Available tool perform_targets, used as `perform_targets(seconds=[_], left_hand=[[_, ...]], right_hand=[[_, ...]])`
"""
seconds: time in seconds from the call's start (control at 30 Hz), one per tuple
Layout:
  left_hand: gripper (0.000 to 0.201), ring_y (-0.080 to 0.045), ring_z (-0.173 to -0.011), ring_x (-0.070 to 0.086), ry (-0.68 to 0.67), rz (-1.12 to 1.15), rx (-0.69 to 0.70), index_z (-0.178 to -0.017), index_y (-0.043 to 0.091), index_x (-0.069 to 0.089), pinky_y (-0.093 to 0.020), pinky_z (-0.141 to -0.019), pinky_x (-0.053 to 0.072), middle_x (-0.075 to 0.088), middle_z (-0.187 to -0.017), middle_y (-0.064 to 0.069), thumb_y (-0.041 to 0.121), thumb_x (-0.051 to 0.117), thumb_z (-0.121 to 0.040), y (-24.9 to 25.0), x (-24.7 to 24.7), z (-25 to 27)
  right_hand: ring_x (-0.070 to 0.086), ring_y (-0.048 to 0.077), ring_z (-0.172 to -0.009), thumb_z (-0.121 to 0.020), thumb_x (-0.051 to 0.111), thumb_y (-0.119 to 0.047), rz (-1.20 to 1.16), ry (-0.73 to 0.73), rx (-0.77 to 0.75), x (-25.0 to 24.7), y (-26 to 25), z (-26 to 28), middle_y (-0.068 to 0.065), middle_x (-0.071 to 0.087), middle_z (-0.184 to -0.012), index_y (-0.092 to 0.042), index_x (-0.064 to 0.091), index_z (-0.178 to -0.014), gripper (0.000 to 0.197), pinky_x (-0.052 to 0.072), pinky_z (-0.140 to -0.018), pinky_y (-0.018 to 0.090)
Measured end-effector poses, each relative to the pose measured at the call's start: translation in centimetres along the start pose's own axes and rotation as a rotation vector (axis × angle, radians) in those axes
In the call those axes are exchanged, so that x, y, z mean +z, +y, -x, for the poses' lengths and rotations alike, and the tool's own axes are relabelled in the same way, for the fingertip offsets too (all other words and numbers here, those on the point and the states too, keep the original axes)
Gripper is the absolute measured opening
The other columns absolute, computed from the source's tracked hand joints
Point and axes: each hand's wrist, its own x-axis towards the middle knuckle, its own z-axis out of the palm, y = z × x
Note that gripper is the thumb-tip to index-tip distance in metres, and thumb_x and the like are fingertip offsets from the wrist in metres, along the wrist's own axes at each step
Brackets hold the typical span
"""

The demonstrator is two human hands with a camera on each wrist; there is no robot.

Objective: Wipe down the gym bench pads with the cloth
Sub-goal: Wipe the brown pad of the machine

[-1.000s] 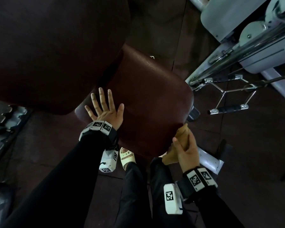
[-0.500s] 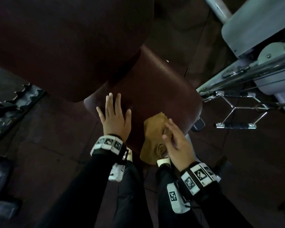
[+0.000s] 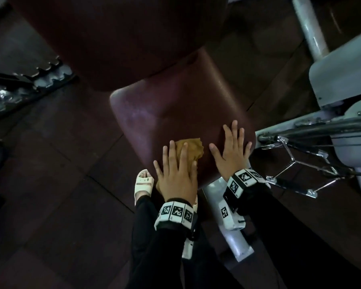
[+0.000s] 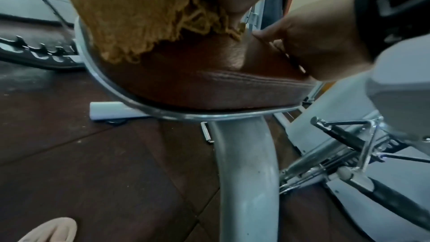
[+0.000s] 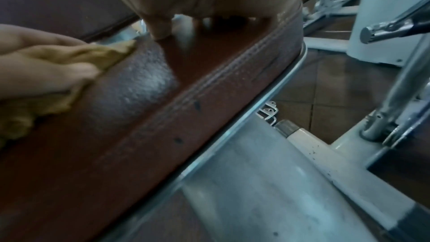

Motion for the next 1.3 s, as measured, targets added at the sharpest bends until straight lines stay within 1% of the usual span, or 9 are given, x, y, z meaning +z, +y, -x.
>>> perform_targets(seconds=[0.1,0.23,0.43,0.63,0.77,0.9,1.07,1.17,1.3], left_hand=[[0.053,-0.028,-0.145,0.020,0.138,0.121,-0.089,-0.147,0.022,0.033,-0.055,-0.113,0.024,0.024,-0.156,-0.008,0.035,0.044,-0.097,-1.7,0.5,0.8],[0.062,-0.021,-0.143,0.023,0.299,0.491,-0.412,-0.150,0.029,0.016,-0.042,-0.107,0.036,0.014,-0.159,-0.002,0.032,0.047,-0.097,-3.0,0.9,2.0],[0.061,-0.017,-0.119,0.050,0.315,0.828,-0.799,-0.149,0.036,0.017,-0.025,-0.095,0.039,0.047,-0.142,-0.005,0.044,0.046,-0.096,-1.9,2.9,4.2],[0.057,-0.010,-0.110,0.058,0.354,0.829,-0.750,-0.146,0.038,0.027,-0.002,-0.080,0.038,0.061,-0.123,0.013,0.047,0.048,-0.094,-3.7,1.3,0.6],[0.062,-0.024,-0.128,0.047,0.288,0.720,-0.634,-0.148,0.033,0.026,-0.027,-0.103,0.033,0.048,-0.144,0.001,0.050,0.050,-0.092,-7.2,-2.0,-6.2],[0.059,-0.023,-0.117,0.054,0.236,0.734,-0.643,-0.145,0.034,0.029,-0.026,-0.091,0.035,0.057,-0.132,0.001,0.052,0.049,-0.092,-9.1,-4.0,-11.1],[0.055,-0.020,-0.119,0.053,0.256,0.799,-0.639,-0.144,0.033,0.031,-0.024,-0.094,0.036,0.055,-0.134,0.002,0.046,0.050,-0.094,-8.2,-2.7,-7.8],[0.060,-0.016,-0.127,0.046,0.218,0.829,-0.658,-0.147,0.033,0.023,-0.028,-0.102,0.037,0.045,-0.144,0.000,0.043,0.049,-0.095,-6.8,-1.2,-4.0],[0.064,-0.008,-0.134,0.033,0.187,0.825,-0.622,-0.151,0.028,0.016,-0.018,-0.103,0.031,0.028,-0.154,0.001,0.041,0.048,-0.096,-6.8,-1.5,-4.2]], right_hand=[[-0.020,0.016,-0.143,-0.095,0.030,-0.053,0.067,-0.012,-0.006,0.6,0.3,-0.1,-0.010,-0.024,-0.154,-0.029,-0.005,-0.149,0.069,-0.013,-0.113,0.049],[-0.020,0.016,-0.142,-0.094,0.030,-0.054,0.065,-0.012,-0.028,1.0,0.7,-0.4,-0.008,-0.023,-0.155,-0.029,-0.004,-0.149,0.070,-0.014,-0.111,0.049],[-0.017,0.019,-0.143,-0.094,0.030,-0.054,0.087,0.024,-0.029,1.4,0.7,-0.5,-0.004,-0.018,-0.157,-0.026,-0.001,-0.150,0.070,-0.011,-0.111,0.052],[-0.018,0.022,-0.143,-0.095,0.033,-0.050,0.101,0.004,-0.004,1.2,0.3,-0.5,-0.001,-0.019,-0.156,-0.024,-0.001,-0.150,0.070,-0.011,-0.112,0.053],[-0.019,0.021,-0.143,-0.095,0.032,-0.050,0.091,-0.007,0.002,1.3,0.4,-0.5,-0.002,-0.021,-0.156,-0.025,-0.002,-0.150,0.069,-0.012,-0.112,0.053],[-0.020,0.018,-0.142,-0.094,0.030,-0.056,0.074,-0.010,0.001,1.5,0.6,-0.6,-0.006,-0.022,-0.155,-0.028,-0.004,-0.149,0.071,-0.014,-0.111,0.051],[-0.021,0.017,-0.142,-0.081,0.011,-0.068,0.071,-0.007,-0.006,1.8,0.9,-0.7,-0.016,-0.030,-0.147,-0.029,-0.005,-0.149,0.080,-0.016,-0.110,0.049],[-0.021,0.015,-0.142,-0.081,0.011,-0.068,0.071,-0.008,0.006,2.0,0.9,-0.7,-0.018,-0.033,-0.145,-0.029,-0.005,-0.149,0.080,-0.017,-0.109,0.048],[-0.022,0.012,-0.140,-0.082,0.012,-0.067,0.066,-0.008,0.013,2.1,0.9,-0.6,-0.020,-0.035,-0.143,-0.031,-0.007,-0.148,0.078,-0.016,-0.109,0.049]])
